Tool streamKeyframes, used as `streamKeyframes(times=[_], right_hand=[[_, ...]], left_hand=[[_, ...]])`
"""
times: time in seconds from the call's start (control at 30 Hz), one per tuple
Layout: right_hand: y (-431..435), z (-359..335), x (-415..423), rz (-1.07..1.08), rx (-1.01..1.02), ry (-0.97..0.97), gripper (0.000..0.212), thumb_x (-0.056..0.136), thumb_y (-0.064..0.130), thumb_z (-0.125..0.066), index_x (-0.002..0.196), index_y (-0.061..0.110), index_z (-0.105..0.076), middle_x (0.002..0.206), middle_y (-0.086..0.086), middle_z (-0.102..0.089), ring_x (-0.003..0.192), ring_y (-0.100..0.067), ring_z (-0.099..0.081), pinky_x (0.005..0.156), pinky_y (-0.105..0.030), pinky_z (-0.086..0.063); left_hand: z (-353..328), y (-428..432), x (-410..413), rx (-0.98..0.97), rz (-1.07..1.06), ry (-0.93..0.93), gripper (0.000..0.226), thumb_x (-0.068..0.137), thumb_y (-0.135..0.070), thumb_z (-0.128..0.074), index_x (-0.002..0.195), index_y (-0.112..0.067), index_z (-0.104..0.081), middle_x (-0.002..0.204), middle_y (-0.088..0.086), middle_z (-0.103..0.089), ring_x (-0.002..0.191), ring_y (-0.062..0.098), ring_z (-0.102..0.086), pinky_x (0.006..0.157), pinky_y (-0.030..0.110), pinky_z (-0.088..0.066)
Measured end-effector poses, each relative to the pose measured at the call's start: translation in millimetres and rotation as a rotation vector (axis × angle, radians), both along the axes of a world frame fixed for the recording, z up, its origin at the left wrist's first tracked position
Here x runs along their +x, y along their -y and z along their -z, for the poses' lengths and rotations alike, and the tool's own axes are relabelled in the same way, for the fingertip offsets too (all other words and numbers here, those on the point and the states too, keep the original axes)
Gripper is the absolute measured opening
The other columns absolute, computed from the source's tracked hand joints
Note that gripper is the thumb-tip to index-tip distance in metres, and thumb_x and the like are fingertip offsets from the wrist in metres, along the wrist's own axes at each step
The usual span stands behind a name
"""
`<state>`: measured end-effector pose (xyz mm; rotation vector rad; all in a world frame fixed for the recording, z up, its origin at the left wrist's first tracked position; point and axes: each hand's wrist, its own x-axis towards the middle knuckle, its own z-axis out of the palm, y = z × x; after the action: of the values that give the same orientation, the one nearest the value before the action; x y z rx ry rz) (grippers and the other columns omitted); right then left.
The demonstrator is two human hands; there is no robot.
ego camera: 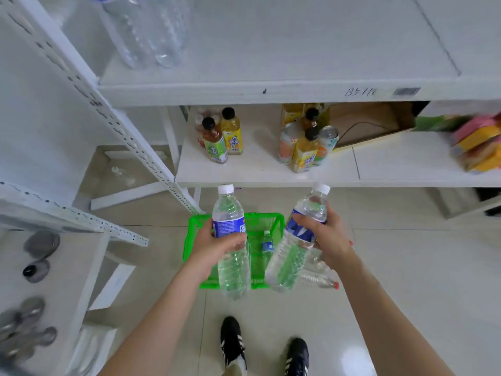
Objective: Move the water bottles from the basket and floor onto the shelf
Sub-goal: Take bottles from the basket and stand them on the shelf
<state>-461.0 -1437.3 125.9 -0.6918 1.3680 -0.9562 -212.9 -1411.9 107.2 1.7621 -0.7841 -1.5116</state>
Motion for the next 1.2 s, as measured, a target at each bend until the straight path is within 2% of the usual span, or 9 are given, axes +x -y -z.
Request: streamKeyframes(times=[0.17,0.33,0.47,0.53,0.63,0.77,0.9,1.03,1.2], right_hand=[[4.6,-69.8,-49.1,-0.071,-0.097,-0.078,0.035,0.073,0.007,-0.080,0.098,0.027,-0.065,0.088,-0.004,-0.075,0.079,-0.023,-0.072,0.069,-0.037,-0.059],[17.7,-134.2,-82.5,-0.128,-0.212,-0.110,0.036,0.074,0.007,-0.080,0.103,0.023,-0.065,0.091,-0.004,-0.075,0.080,-0.021,-0.073,0.063,-0.030,-0.058],[32.7,-171.7,-92.9,-0.157,-0.286,-0.122,0.034,0.074,0.008,-0.079,0.101,0.023,-0.065,0.092,-0.005,-0.075,0.082,-0.024,-0.073,0.067,-0.035,-0.059],[42.8,-186.0,-93.2,-0.158,-0.321,-0.123,0.033,0.074,0.008,-0.079,0.101,0.021,-0.065,0.091,-0.006,-0.075,0.082,-0.025,-0.073,0.069,-0.035,-0.060],[62.2,-205.2,-89.6,-0.171,-0.359,-0.113,0.032,0.074,0.008,-0.079,0.101,0.019,-0.066,0.090,-0.005,-0.076,0.081,-0.026,-0.073,0.065,-0.033,-0.059],[93.7,-227.0,-77.4,-0.180,-0.418,-0.104,0.040,0.074,0.009,-0.079,0.110,0.016,-0.063,0.096,-0.008,-0.074,0.085,-0.026,-0.073,0.066,-0.031,-0.057],[125.9,-245.0,-61.5,-0.154,-0.474,-0.106,0.045,0.073,0.010,-0.080,0.112,0.016,-0.058,0.099,-0.007,-0.073,0.083,-0.022,-0.073,0.066,-0.030,-0.058],[157.8,-258.6,-48.1,-0.137,-0.495,-0.123,0.049,0.072,0.017,-0.082,0.114,0.018,-0.058,0.101,-0.005,-0.073,0.088,-0.024,-0.072,0.076,-0.040,-0.059],[205.2,-276.7,-37.9,-0.172,-0.533,-0.138,0.045,0.070,0.014,-0.083,0.107,0.023,-0.058,0.095,0.001,-0.073,0.084,-0.020,-0.073,0.066,-0.033,-0.058]], left_hand=[[-54.1,-3.6,-53.5,-0.094,0.003,-0.033,0.065,0.040,-0.032,-0.087,0.101,-0.026,-0.065,0.084,-0.007,-0.077,0.074,0.011,-0.074,0.058,0.020,-0.055],[-108.1,10.4,-91.2,-0.210,0.043,-0.014,0.073,0.038,-0.040,-0.087,0.106,-0.029,-0.063,0.094,-0.006,-0.075,0.085,0.010,-0.072,0.079,0.030,-0.056],[-147.4,34.4,-102.7,-0.314,0.070,-0.005,0.076,0.046,-0.032,-0.090,0.116,-0.024,-0.061,0.105,-0.003,-0.072,0.095,0.015,-0.069,0.078,0.028,-0.053],[-164.3,47.1,-103.2,-0.358,0.088,0.000,0.073,0.049,-0.032,-0.090,0.116,-0.023,-0.062,0.103,-0.004,-0.072,0.094,0.013,-0.069,0.074,0.026,-0.052],[-186.1,66.4,-98.1,-0.418,0.119,0.003,0.077,0.039,-0.041,-0.089,0.111,-0.030,-0.063,0.097,-0.008,-0.074,0.089,0.010,-0.071,0.071,0.024,-0.053],[-209.1,99.6,-83.6,-0.497,0.170,0.041,0.072,0.040,-0.041,-0.089,0.107,-0.029,-0.066,0.099,-0.003,-0.075,0.095,0.018,-0.071,0.081,0.036,-0.057],[-232.7,133.8,-67.7,-0.544,0.168,0.083,0.068,0.037,-0.044,-0.090,0.101,-0.035,-0.066,0.096,-0.008,-0.075,0.091,0.014,-0.071,0.078,0.033,-0.058],[-257.0,168.6,-56.2,-0.580,0.203,0.109,0.073,0.037,-0.045,-0.090,0.104,-0.034,-0.063,0.099,-0.008,-0.074,0.091,0.014,-0.071,0.073,0.029,-0.057],[-275.7,215.1,-50.1,-0.619,0.194,0.115,0.073,0.038,-0.042,-0.089,0.106,-0.032,-0.062,0.104,-0.004,-0.073,0.095,0.015,-0.070,0.082,0.034,-0.058]])
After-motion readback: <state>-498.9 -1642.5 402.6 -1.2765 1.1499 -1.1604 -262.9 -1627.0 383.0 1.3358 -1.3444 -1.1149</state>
